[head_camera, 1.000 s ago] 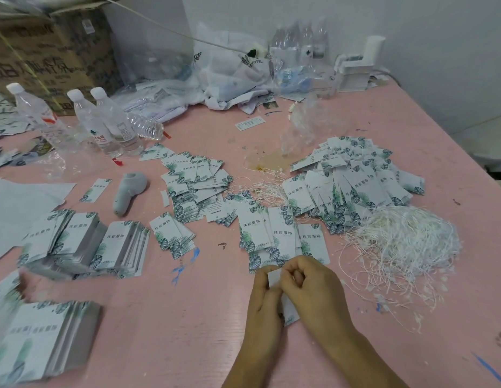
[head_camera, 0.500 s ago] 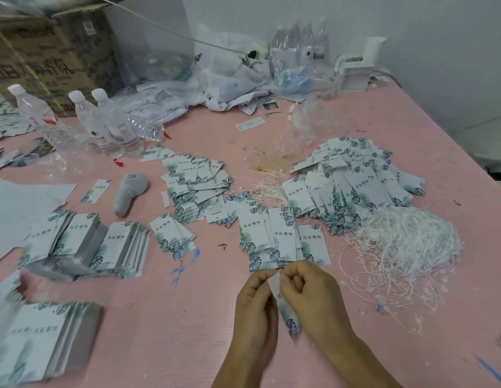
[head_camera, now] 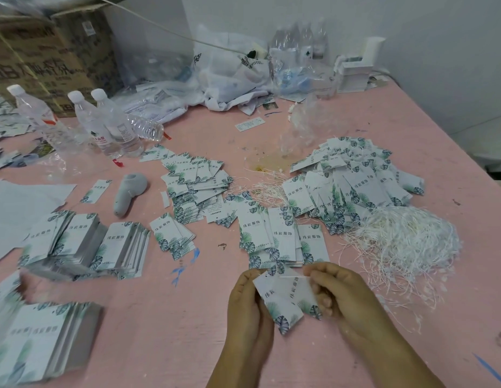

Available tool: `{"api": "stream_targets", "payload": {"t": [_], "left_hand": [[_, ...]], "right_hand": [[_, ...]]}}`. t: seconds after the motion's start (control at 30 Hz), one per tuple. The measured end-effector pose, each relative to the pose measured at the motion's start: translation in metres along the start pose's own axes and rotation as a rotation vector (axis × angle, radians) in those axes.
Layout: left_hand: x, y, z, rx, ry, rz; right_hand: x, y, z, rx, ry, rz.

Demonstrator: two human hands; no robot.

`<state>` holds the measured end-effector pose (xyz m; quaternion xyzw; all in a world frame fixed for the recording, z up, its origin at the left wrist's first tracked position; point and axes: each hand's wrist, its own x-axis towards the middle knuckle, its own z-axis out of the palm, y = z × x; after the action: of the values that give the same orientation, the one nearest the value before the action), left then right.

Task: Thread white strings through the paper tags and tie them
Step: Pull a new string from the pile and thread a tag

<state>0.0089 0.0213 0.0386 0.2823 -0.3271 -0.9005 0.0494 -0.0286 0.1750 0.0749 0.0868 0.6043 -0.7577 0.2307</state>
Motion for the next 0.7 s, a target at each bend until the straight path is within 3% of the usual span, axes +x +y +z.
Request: {"api": "stream_targets", "payload": {"t": [0.13, 0.27, 0.47, 0.7], "left_hand": [[0.001, 0.002, -0.002, -0.009, -0.003, -0.043], [-0.003, 0.010, 0.000, 0.059, 0.026, 0.032], [-0.016, 0.039, 0.013, 0.177, -0.042, 0.342], [-0.028, 0.057, 0.026, 0.077, -0.171, 0.387]], "right_hand": [[-0.005, -0.005, -0.016, 0.227, -0.051, 0.090], [-0.011, -0.005, -0.022, 0.303, -0.066, 0.075], [-0.018, -0.007, -0.024, 0.138, -0.002, -0.072], [-0.019, -0.009, -0.011, -0.043, -0.043, -0.150]]}}
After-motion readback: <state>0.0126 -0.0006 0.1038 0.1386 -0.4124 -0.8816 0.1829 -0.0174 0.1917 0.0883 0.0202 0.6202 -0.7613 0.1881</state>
